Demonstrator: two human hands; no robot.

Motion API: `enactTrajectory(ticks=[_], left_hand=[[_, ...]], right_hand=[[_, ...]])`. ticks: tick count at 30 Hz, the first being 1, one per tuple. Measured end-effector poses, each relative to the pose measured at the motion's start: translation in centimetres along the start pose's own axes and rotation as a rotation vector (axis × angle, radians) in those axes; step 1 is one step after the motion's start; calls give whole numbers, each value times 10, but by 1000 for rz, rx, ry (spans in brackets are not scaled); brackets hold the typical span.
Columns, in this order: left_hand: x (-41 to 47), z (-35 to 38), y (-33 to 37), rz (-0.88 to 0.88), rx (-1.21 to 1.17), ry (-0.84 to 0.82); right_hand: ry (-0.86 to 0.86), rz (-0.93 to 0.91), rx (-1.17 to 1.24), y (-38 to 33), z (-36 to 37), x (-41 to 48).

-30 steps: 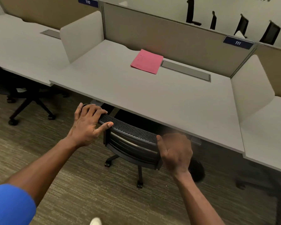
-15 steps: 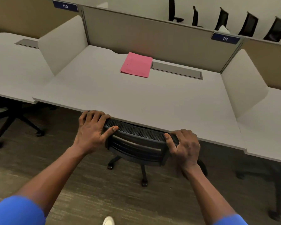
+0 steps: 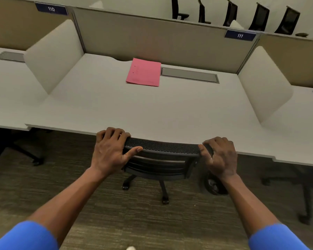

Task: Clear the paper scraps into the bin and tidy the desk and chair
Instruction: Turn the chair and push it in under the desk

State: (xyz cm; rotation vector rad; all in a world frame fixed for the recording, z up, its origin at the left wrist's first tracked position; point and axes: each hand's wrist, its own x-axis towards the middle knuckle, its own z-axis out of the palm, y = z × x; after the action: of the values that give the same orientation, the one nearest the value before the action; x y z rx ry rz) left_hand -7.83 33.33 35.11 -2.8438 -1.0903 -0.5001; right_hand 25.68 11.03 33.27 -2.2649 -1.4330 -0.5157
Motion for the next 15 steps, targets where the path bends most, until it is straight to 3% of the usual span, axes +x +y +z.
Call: enactTrajectory(ticks=[15], left_hand=[[17, 12, -2, -40, -14, 23]], right_hand=[[35, 12, 46, 0, 8, 16]])
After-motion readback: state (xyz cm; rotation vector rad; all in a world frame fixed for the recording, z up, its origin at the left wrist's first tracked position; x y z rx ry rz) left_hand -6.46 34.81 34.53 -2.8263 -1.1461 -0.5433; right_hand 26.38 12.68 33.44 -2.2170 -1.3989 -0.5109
